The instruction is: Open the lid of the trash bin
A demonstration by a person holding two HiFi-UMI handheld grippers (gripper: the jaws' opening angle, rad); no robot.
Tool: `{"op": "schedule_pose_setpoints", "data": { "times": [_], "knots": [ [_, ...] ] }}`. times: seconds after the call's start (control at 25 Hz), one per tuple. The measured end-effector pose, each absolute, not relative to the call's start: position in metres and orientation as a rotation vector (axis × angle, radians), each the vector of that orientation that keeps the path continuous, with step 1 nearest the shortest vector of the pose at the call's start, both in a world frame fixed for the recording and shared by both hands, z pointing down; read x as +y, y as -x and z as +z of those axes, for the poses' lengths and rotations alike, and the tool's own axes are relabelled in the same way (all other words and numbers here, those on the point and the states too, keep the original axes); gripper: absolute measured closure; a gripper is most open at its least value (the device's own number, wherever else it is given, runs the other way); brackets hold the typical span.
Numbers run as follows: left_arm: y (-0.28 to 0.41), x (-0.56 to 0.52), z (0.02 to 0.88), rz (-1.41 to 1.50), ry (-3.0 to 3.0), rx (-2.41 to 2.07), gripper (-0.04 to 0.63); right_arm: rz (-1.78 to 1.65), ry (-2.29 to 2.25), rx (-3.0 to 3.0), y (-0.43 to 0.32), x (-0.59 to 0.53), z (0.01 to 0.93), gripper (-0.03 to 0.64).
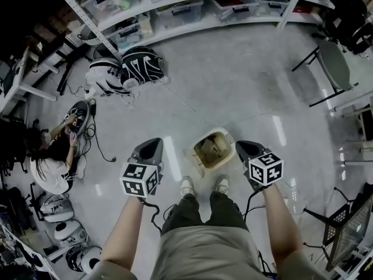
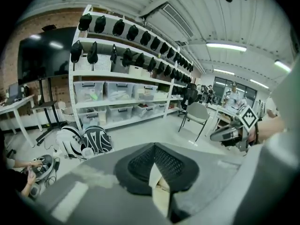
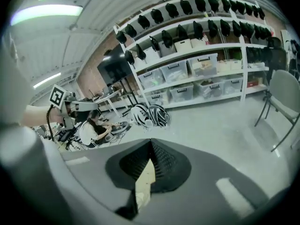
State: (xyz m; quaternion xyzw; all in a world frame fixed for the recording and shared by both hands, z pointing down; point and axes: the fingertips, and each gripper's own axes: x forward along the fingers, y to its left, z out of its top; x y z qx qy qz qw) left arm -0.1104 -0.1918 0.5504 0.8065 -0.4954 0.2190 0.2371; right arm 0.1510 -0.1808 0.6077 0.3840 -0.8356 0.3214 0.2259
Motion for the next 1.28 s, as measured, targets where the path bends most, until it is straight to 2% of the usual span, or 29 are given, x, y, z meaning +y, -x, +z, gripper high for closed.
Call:
{"op": "schedule_pose_setpoints", "data": {
  "times": [0.68,0.88,1.28],
  "knots": [
    [0.089,-0.174,0.323,0.318,-2.519,-1.45,0.594,0.296,-1.255,-2.739,-0.129,-0.168,0.286,0.614],
    [0.09,-0.161,0.252,0.155,-2.61,-1.55,0.594,0.133,-1.317,-2.807,-0.126,-0.151,0.22,0.614],
    [0.072,-0.144,0.167,0.073,-2.821,-1.58,0.594,-0.241,-1.392,-2.872,-0.117,-0.111,0.122,0.614]
  ]
}}
